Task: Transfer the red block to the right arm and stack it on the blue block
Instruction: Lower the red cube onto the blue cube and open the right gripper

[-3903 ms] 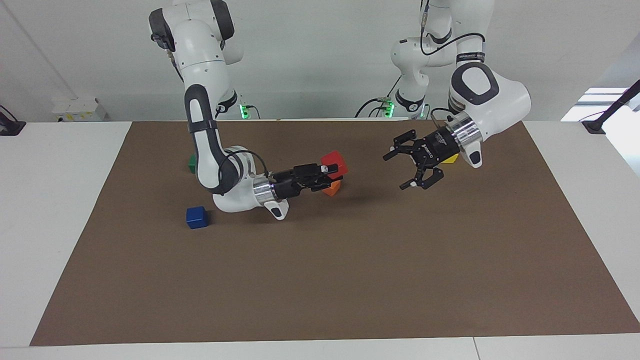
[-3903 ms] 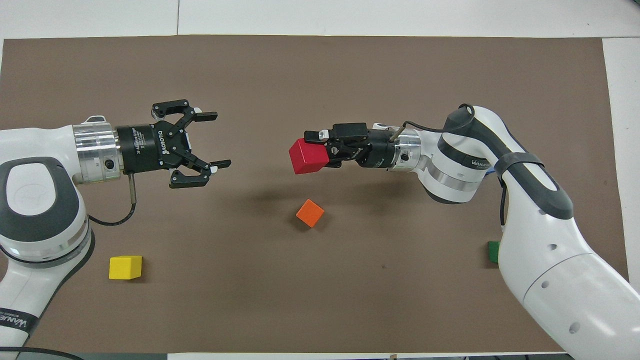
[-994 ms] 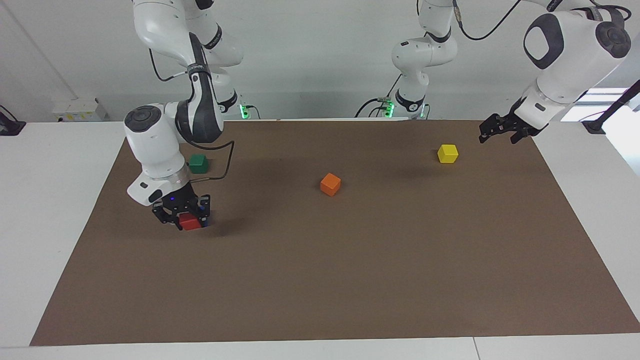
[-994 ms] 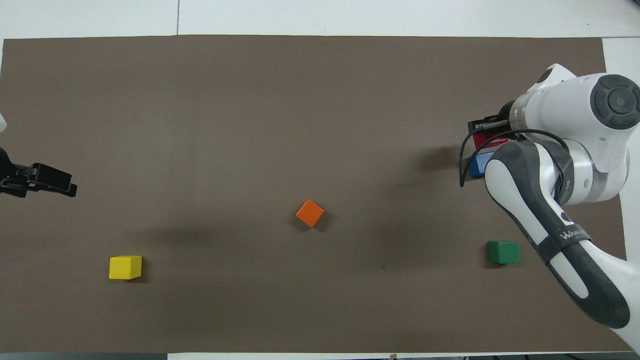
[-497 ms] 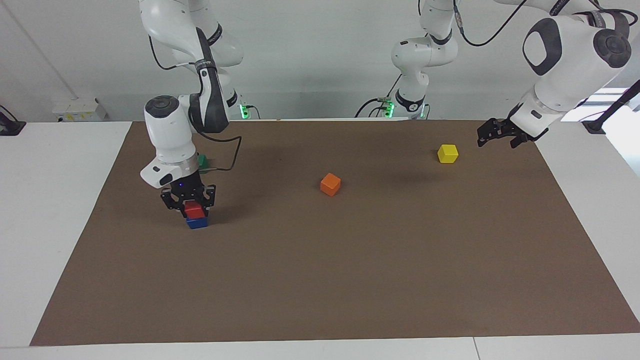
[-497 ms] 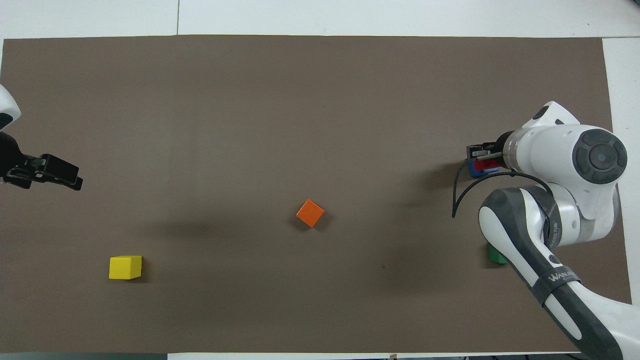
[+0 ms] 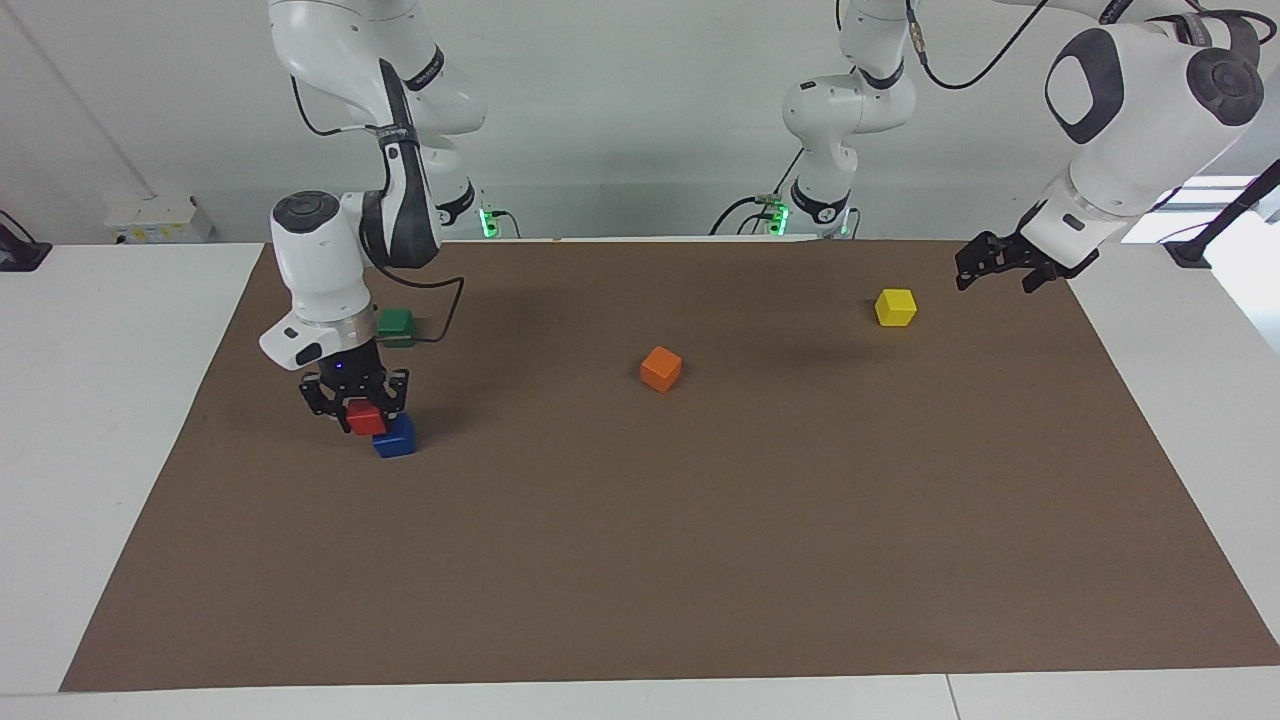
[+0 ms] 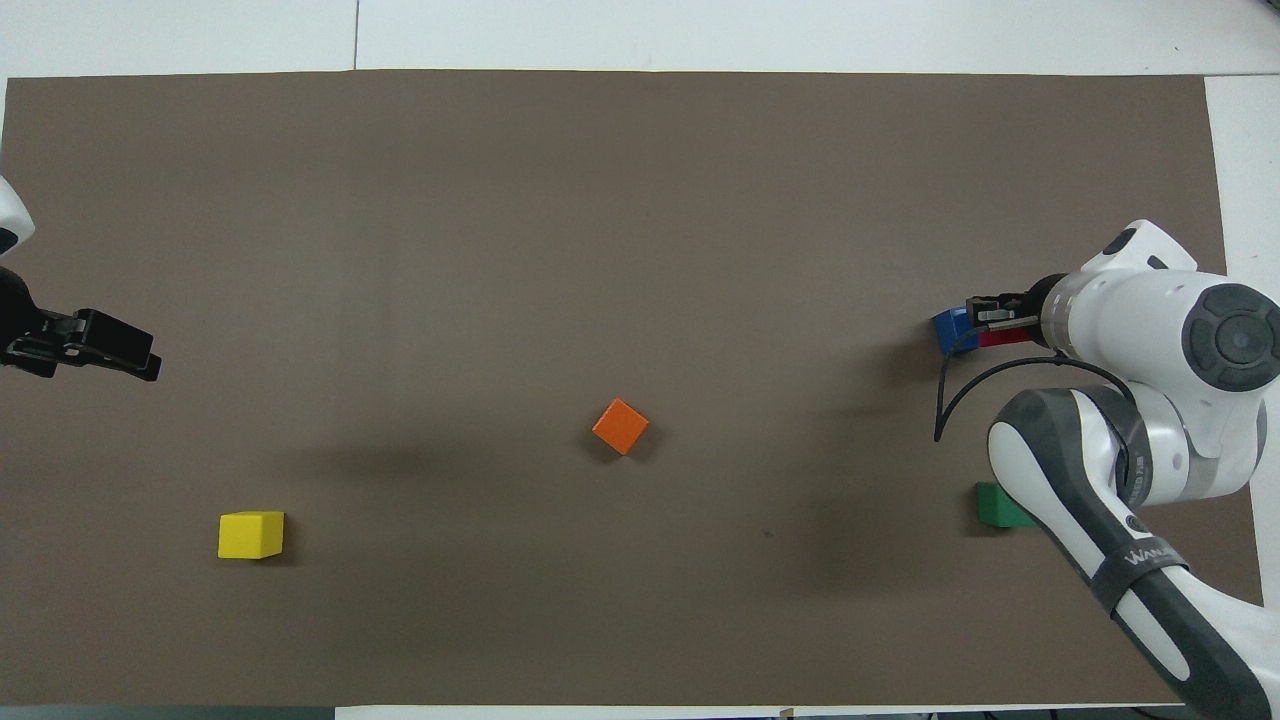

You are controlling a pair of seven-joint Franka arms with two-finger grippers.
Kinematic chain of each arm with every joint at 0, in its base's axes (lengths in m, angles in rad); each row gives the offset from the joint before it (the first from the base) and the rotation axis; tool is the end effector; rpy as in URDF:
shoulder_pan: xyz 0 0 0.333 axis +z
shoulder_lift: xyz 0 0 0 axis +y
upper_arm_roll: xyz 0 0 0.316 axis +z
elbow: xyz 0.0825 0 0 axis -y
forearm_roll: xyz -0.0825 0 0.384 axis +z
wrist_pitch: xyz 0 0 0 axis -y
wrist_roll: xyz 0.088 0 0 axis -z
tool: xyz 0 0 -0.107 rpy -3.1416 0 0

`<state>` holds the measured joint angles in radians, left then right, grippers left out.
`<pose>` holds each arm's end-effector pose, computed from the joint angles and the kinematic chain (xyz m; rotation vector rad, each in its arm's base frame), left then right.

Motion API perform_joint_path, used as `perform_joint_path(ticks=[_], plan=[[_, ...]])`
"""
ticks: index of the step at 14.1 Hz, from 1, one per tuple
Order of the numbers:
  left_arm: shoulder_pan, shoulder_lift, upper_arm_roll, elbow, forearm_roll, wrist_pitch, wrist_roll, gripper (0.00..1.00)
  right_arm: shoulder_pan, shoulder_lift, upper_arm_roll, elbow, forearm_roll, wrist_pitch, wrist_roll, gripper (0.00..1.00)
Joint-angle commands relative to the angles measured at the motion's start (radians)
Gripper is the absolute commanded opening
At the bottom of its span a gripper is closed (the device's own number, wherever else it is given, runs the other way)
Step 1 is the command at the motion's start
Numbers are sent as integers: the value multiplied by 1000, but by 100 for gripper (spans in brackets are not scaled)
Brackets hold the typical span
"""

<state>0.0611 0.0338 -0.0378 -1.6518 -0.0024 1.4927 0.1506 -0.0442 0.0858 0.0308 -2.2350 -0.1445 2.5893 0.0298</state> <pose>0.5498 0.0128 0.5621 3.1006 -0.1977 -0.2989 0.5596 -0.0049 0.3594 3.0254 0.1047 0.4096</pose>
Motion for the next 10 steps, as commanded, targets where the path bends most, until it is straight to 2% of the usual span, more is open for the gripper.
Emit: perform_joint_path(ticks=[1,3,10], plan=[[-27,-17,18,6,25,-16,3,100,-16,-28,12,-29,-23,17,-8,0],[-46,-47,21,-31,36,17,1,100,-6,-21,14,-25,-20,22,4,0],[-47,-41,41,-17,35,35,3,100,-5,28,14,11,-9,26,5,0]])
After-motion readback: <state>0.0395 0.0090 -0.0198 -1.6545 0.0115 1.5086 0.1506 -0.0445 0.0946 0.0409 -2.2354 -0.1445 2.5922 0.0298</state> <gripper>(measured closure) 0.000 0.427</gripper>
